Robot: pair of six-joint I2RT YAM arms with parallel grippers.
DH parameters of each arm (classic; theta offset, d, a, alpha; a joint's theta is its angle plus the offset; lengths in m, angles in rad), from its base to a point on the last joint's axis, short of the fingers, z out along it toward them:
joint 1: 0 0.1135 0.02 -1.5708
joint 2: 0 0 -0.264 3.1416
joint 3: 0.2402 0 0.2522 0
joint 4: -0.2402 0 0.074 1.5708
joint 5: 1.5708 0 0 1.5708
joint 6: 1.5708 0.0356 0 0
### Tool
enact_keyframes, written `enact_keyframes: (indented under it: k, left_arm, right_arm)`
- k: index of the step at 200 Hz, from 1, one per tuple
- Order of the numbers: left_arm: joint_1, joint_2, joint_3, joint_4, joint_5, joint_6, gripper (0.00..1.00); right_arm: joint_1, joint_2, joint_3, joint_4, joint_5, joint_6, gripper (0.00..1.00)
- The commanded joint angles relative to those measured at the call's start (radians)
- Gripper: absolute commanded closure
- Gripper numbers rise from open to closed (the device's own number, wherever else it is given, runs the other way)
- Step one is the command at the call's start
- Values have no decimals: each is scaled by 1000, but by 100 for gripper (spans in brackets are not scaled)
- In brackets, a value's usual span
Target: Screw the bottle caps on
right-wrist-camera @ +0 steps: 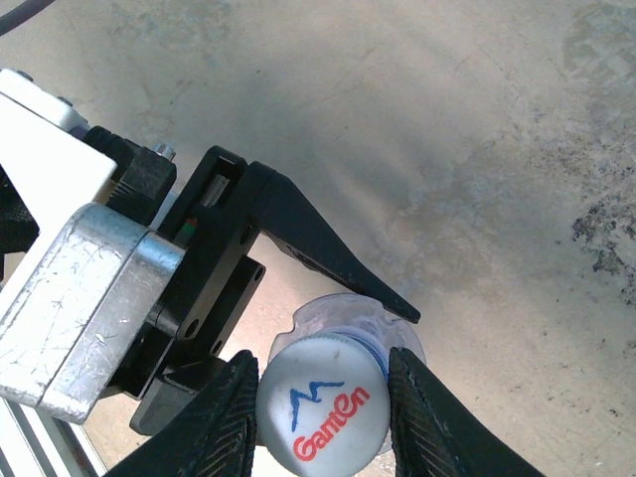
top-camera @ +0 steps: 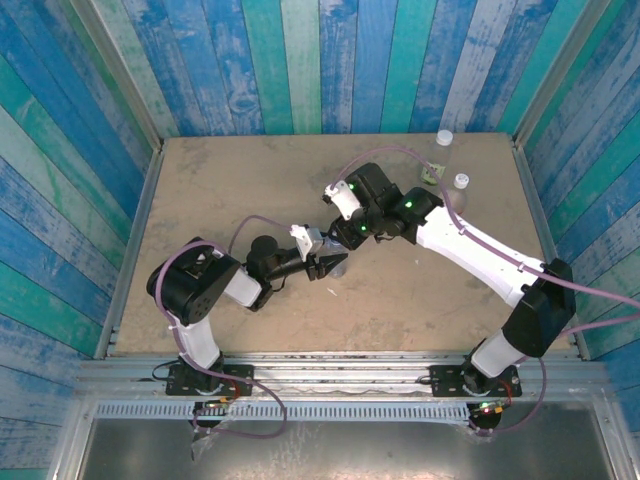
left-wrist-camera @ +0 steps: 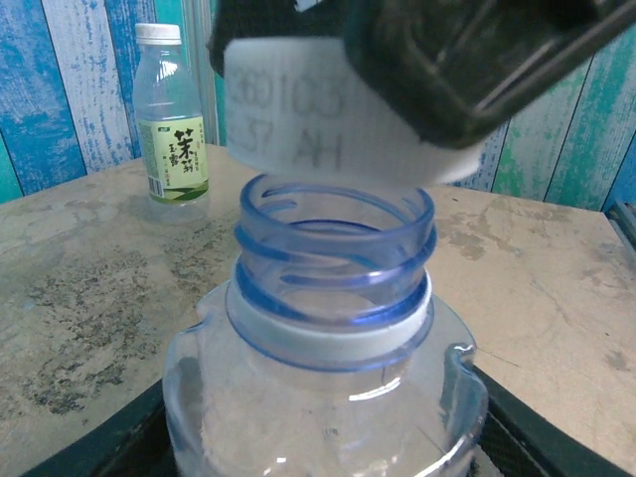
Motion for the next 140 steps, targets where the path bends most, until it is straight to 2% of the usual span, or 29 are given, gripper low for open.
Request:
enact_keyframes:
  k: [1,140]
  left_arm:
    - [4,33,20,5,15,-3,38]
    - [4,36,25,-25,19,12,39]
  right_arm:
    - [-4,13,8,-29,3,-18,63]
    - [-8,60,17,-43,46,9,64]
